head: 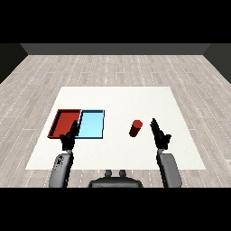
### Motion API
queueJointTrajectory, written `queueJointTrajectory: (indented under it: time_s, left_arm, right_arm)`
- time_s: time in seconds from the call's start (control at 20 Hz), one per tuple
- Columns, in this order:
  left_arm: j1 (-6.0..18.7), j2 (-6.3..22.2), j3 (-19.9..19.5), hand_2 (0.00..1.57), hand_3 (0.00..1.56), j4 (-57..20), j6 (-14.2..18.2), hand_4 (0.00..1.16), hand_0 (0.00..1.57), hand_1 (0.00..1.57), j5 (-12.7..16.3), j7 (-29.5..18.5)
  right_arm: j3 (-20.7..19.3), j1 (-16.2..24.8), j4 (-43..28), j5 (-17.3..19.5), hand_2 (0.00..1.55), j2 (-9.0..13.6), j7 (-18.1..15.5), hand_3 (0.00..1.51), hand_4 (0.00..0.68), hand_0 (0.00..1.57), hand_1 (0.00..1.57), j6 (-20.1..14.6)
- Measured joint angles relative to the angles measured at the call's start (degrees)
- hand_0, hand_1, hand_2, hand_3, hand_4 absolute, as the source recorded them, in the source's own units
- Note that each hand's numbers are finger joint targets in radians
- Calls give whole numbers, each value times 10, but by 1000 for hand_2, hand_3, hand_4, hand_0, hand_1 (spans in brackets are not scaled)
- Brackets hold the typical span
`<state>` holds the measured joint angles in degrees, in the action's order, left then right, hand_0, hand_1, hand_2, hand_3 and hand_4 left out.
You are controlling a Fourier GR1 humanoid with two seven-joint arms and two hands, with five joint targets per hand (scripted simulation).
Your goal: Pick the red can and put it in the red box
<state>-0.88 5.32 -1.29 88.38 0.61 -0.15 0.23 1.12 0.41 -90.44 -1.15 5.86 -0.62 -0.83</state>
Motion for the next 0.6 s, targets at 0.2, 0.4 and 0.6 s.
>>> queueJointTrajectory:
  time_s: [0.2,0.4,0.6]
  left_arm:
    - [1,-2,-2,0,0,4,1,0,0,0,-8,-11]
    - [13,-12,-6,0,0,28,3,0,0,0,-4,-57]
    - [11,-15,-21,0,0,27,-14,0,0,0,17,-152]
  right_arm:
    - [-22,-4,13,0,0,13,1,0,0,0,0,13]
    - [-50,-13,11,-38,0,22,-36,0,0,0,0,49]
    - [-69,-25,21,-80,0,27,-91,0,0,0,0,94]
